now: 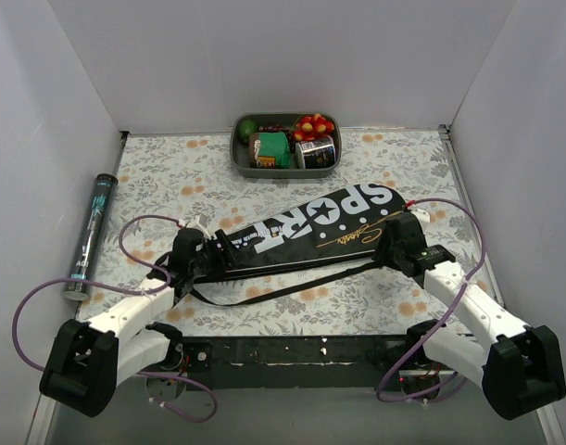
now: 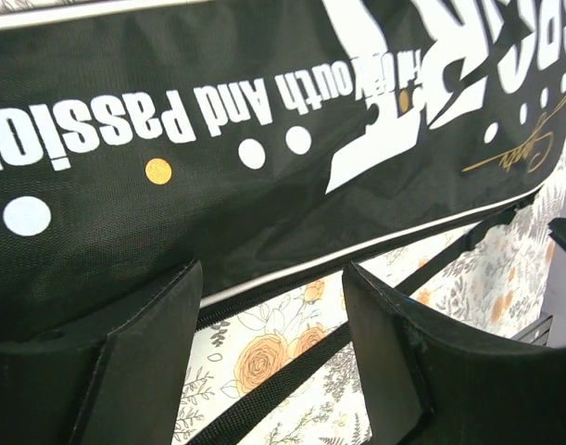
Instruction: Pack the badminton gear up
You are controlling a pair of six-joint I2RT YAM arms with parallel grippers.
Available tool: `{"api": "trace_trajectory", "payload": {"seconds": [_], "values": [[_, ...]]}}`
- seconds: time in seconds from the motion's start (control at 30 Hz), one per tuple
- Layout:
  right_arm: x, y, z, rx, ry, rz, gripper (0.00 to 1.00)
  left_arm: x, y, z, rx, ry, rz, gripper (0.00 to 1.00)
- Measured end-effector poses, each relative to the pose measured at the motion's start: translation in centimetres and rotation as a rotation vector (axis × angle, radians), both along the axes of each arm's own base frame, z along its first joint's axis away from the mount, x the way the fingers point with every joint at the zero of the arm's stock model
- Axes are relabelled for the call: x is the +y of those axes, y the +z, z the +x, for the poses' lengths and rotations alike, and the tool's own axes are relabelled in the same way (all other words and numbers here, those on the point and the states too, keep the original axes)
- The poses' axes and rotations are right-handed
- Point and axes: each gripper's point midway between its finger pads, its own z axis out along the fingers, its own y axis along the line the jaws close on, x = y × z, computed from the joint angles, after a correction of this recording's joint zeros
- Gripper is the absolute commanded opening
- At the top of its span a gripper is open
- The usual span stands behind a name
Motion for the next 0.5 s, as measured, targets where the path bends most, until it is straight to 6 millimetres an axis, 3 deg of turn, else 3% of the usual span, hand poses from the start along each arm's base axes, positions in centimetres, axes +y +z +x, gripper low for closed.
{"api": "trace_trajectory", "payload": {"seconds": [0.13,0.2,0.4,0.5], "values": [[0.0,-0.1,0.8,-0.013,0.005,0.002,0.46,0.1,1.2,0.1,-0.034,0.013,-0.019,0.64],[0.1,-0.1,1.2,-0.02,0.016,0.002,0.32,0.1,1.6,0.1,-0.039,0.011,-0.03,0.63],[0.6,-0.2,2.2,-0.038,0.049,0.007,0.03,-0.9,2.4,-0.7,-0.045,-0.043,-0.083,0.62],[0.7,-0.7,2.4,-0.026,0.056,0.004,0.01,-1.2,2.1,-1.4,-0.029,-0.069,-0.101,0.62]]}}
